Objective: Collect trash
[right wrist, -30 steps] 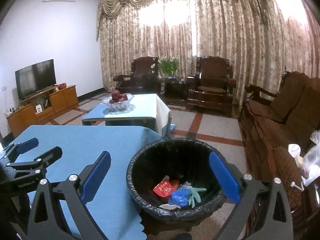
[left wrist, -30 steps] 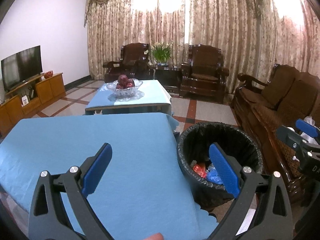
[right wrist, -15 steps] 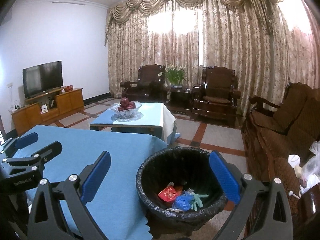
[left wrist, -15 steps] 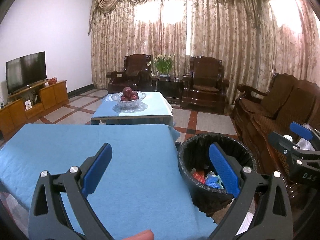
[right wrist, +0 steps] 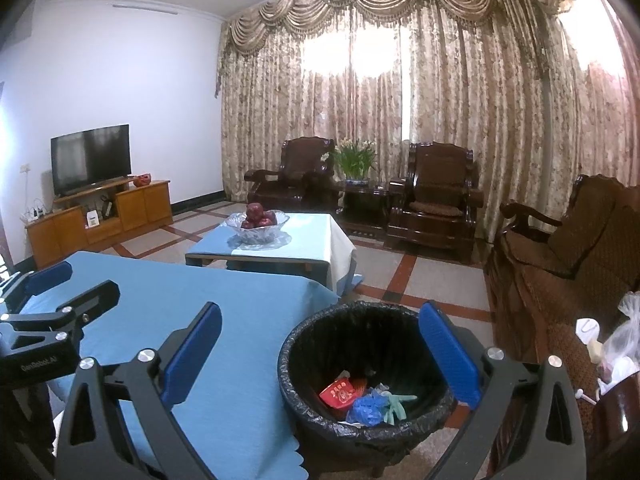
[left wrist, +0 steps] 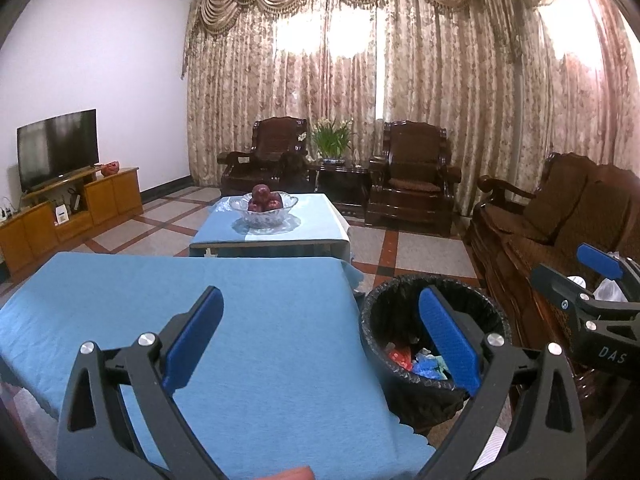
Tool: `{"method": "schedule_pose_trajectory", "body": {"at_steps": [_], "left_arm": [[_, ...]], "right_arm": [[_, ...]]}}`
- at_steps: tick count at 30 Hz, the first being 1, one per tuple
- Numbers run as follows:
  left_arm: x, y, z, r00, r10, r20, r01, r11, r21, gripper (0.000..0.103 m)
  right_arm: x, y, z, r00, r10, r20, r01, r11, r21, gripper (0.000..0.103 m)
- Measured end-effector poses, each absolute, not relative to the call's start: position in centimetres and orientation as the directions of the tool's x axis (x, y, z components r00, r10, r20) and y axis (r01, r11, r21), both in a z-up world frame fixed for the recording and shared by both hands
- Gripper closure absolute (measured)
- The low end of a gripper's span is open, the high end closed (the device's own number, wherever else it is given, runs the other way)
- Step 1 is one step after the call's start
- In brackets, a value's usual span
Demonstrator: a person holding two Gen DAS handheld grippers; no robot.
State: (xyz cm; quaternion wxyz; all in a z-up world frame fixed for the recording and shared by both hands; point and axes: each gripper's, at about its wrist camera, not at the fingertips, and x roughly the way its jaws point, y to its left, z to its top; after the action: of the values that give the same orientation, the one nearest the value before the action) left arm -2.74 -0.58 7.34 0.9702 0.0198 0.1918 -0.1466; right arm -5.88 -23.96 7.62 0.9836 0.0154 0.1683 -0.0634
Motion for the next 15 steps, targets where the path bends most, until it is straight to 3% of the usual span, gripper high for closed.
{"method": "schedule_pose_trajectory", "body": {"at_steps": [15], "left_arm": [[-2.86, -0.29, 7.39, 0.885, -0.277, -0.374, 0.292, 0.956, -0.017, 0.007]], "right_arm": [[-5.93, -23.89, 7.53, 0.936, -0.119, -0.332, 0.130, 0.992, 0.010, 0.006]]}}
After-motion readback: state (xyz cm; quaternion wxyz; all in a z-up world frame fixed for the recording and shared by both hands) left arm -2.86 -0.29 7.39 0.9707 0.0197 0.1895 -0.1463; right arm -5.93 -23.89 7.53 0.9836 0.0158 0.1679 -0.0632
